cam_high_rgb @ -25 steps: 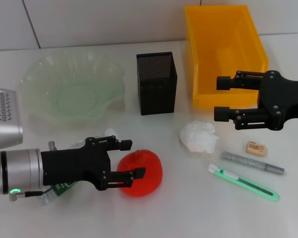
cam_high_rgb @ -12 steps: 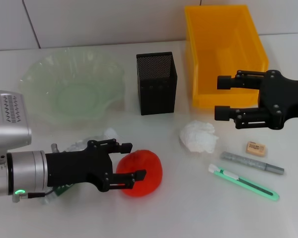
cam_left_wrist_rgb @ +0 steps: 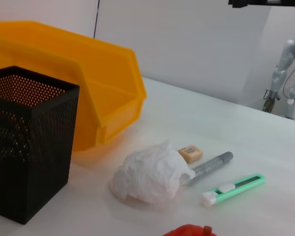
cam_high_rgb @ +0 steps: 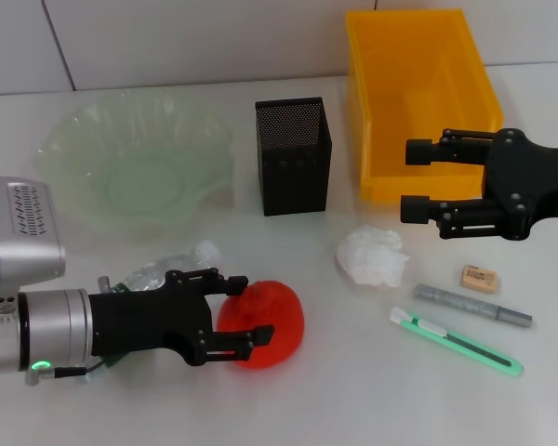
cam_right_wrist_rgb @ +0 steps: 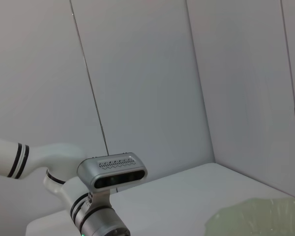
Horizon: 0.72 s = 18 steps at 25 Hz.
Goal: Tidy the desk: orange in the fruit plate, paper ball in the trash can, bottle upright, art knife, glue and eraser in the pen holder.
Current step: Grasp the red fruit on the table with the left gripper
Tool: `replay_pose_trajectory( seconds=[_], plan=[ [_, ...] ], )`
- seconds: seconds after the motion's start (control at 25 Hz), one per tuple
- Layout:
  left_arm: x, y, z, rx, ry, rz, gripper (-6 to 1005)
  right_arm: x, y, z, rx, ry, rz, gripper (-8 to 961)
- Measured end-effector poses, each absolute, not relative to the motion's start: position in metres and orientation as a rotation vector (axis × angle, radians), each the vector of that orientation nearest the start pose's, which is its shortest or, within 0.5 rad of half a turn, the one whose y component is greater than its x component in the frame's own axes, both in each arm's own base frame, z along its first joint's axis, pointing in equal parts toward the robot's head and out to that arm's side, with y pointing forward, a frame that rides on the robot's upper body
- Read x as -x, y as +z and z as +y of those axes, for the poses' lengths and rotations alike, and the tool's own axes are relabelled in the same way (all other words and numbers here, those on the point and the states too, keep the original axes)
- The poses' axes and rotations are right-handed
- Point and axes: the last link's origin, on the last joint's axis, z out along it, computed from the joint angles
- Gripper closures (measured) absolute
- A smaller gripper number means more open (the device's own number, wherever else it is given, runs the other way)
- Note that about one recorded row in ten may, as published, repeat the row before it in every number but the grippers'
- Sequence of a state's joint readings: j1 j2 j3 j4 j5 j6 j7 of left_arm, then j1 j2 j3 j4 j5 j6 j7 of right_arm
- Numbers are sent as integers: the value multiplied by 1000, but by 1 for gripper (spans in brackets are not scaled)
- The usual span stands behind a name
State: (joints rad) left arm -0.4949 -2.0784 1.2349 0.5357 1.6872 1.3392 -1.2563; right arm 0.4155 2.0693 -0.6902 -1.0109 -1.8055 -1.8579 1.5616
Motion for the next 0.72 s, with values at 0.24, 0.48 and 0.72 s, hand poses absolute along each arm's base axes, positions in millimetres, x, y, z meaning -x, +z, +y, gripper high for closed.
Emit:
replay_pose_trajectory(
  seconds=[0.24,0.48,0.72],
  plan=[
    [251,-76,307,2909,-577,-506,253,-231,73,303,2742,916,441,162],
    [249,-80,306,2912,-571,-500,255,-231,73,303,2742,916,441,162],
    [248,-82,307,2910,-568,-495,257,-229,73,304,2743,916,436,162]
  ],
)
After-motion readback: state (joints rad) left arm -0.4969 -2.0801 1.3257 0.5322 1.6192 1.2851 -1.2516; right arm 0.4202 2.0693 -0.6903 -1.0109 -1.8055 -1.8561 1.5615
